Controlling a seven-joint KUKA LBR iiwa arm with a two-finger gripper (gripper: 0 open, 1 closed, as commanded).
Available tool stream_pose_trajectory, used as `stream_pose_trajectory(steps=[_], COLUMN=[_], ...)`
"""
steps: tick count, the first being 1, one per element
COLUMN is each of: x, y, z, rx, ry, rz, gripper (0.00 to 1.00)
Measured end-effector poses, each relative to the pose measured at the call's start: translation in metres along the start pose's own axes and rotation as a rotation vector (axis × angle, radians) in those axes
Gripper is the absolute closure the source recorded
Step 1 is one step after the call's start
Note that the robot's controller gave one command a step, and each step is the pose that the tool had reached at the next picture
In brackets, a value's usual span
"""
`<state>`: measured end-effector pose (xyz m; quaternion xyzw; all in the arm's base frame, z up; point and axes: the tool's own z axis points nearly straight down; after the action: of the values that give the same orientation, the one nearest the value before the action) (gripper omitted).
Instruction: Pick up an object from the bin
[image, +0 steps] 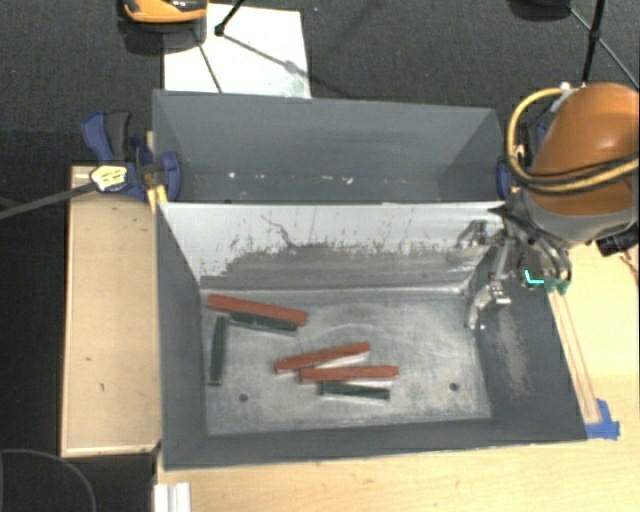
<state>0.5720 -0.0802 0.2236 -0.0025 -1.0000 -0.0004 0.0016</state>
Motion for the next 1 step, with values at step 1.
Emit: stream_pose_trajectory(steps=[1], x=[-0.0016], y=[0.0001], z=[-0.0038], rx=[0.001], ry=[-0.007], rz=[-0.002], gripper=[0.0])
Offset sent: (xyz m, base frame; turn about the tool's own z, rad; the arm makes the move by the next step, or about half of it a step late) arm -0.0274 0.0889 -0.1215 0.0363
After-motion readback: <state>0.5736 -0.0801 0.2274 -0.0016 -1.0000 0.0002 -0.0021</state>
